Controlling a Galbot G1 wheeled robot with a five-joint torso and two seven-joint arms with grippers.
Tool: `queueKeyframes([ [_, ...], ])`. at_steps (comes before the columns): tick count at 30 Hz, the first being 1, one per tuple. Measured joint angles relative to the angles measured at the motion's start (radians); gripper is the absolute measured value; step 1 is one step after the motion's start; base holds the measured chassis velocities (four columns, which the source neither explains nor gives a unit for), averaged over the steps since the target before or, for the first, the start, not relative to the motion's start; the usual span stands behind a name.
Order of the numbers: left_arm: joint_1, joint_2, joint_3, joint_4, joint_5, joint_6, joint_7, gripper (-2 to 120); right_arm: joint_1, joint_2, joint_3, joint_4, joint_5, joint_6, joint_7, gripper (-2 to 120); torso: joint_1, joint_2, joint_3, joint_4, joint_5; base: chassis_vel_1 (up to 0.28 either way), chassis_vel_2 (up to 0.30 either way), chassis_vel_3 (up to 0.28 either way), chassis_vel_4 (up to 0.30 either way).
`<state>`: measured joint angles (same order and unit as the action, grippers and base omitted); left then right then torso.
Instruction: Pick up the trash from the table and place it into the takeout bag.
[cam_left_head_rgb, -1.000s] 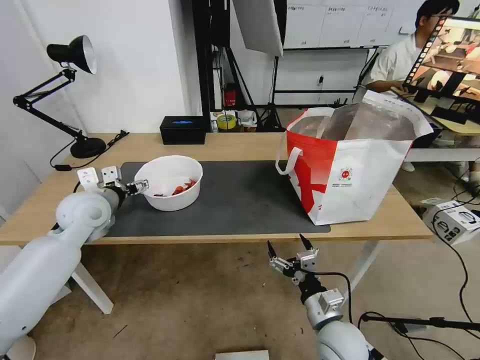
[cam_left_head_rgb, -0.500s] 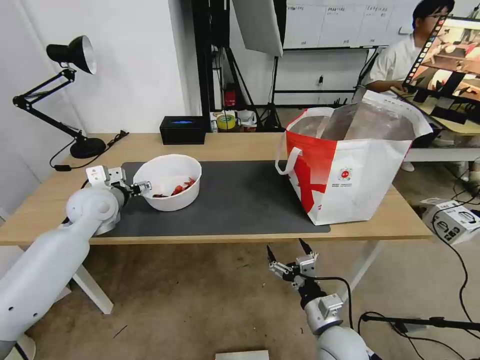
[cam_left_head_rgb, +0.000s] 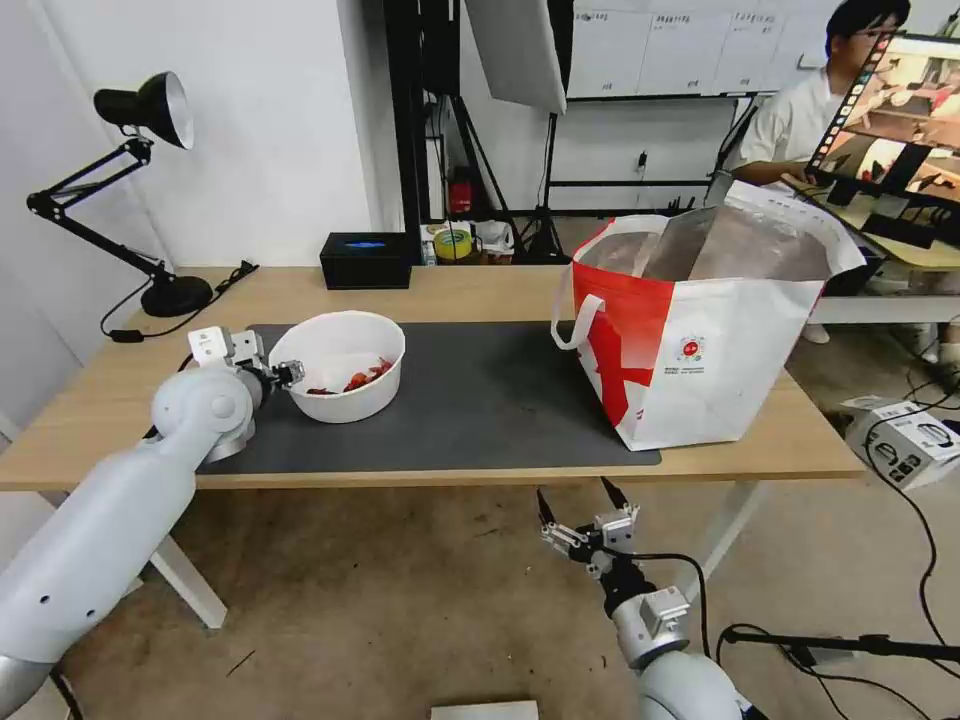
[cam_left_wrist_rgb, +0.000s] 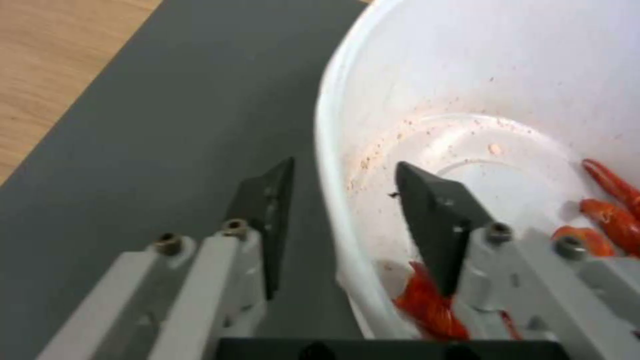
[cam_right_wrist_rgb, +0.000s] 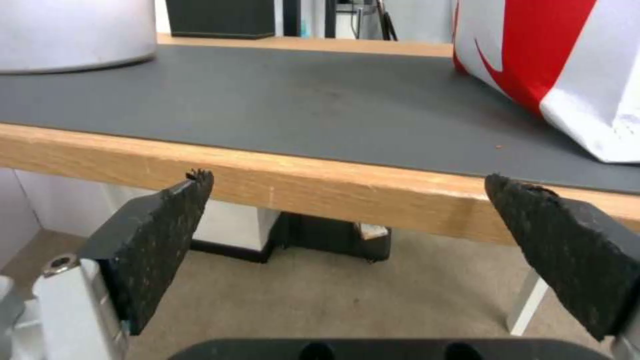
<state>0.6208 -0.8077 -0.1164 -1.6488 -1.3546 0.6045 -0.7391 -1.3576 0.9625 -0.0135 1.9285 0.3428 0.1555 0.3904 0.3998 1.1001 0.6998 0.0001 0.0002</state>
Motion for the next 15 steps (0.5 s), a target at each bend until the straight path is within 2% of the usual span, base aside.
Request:
queueKeyframes([
  [1,0.000,-0.001,0.002,0.000,-0.001,0.000,-0.003,34,0.007,-0.003,-0.003,-0.001,0.004,0.000,0.002,100,0.000,0.000,0.000,0.0001,0.0000,0.000,0.000,0.000,0.000],
  [3,0.000,-0.001,0.003,0.001,-0.004,0.000,-0.007,31,0.012,-0.004,-0.004,-0.001,0.007,0.000,0.004,100,0.000,0.000,0.000,0.0000,0.0000,0.000,0.000,0.000,0.000],
  [5,0.004,0.000,0.004,0.001,-0.020,0.004,-0.007,19,0.014,-0.006,-0.004,-0.001,0.008,0.000,0.005,100,0.000,0.000,0.000,0.0000,-0.0012,0.000,0.000,0.000,0.000],
  [7,0.005,0.001,0.001,0.001,-0.025,0.004,-0.008,16,0.013,-0.006,-0.004,-0.001,0.008,0.000,0.005,100,0.000,0.000,0.000,-0.0002,-0.0008,0.000,0.000,0.000,0.000],
  [9,0.006,0.001,-0.006,-0.001,-0.035,0.004,-0.009,5,0.003,-0.005,-0.002,-0.001,0.003,0.001,0.005,100,0.000,0.000,0.000,-0.0003,-0.0004,0.000,0.000,0.000,0.000],
  [11,0.007,0.002,-0.008,-0.007,-0.037,0.002,-0.011,0,-0.007,-0.002,0.000,-0.001,-0.005,0.002,0.005,100,0.000,0.000,0.000,-0.0004,-0.0003,0.000,0.000,0.000,0.000],
  [15,0.009,0.006,-0.011,-0.026,-0.042,0.000,-0.022,0,-0.013,0.003,0.001,0.000,-0.012,0.003,0.004,100,0.000,0.000,0.000,-0.0002,-0.0003,0.000,0.000,0.000,0.000],
])
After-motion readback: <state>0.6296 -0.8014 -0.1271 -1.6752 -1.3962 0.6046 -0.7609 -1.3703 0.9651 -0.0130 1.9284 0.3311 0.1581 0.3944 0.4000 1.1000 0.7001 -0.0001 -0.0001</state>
